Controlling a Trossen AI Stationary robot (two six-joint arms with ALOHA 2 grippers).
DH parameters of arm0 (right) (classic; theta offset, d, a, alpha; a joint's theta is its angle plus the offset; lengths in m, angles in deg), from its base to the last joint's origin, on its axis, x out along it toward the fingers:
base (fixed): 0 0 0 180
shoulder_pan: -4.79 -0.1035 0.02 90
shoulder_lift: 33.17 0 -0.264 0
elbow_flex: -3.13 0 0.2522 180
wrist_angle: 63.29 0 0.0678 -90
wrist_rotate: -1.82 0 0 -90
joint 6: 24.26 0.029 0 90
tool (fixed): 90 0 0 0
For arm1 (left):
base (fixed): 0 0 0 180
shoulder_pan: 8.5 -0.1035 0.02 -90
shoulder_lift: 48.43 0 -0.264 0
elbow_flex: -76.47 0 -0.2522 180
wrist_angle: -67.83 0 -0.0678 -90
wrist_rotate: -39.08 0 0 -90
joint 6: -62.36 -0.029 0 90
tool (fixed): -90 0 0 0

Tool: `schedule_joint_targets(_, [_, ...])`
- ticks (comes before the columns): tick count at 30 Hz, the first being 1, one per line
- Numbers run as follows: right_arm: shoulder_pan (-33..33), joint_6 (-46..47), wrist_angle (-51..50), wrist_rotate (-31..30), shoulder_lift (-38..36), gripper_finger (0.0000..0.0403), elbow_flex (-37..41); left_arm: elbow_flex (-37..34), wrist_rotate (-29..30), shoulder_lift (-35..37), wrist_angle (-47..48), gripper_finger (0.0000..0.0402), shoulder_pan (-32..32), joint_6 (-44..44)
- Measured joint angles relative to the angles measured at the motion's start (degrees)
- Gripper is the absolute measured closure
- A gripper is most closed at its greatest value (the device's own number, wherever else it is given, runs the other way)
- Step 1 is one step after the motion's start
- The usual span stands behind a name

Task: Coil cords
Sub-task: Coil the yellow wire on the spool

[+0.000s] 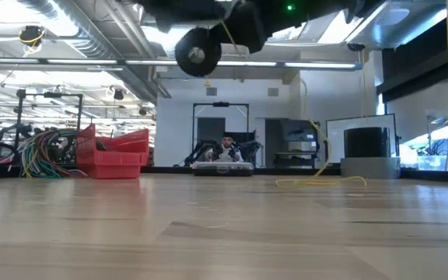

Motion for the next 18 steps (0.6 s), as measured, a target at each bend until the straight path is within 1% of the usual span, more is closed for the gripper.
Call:
schedule_joint_targets(10, [-0.2,8.8,-0.4,-0.1,0.1,0.0397,-3.7,0.0,0.0,-3.2,2.4,0.0397,-3.6,2.3])
schedule_joint_targets(15, [-0.4,13.2,-0.4,-3.6,0.1,0.0397,-5.1,0.1,1.0,-3.8,2.6,0.0396,-4.0,2.7])
schedule_joint_targets(18, [-0.4,15.1,-0.3,-4.1,0.1,0.0397,-5.9,0.1,2.7,-3.8,2.5,0.0396,-4.0,2.5])
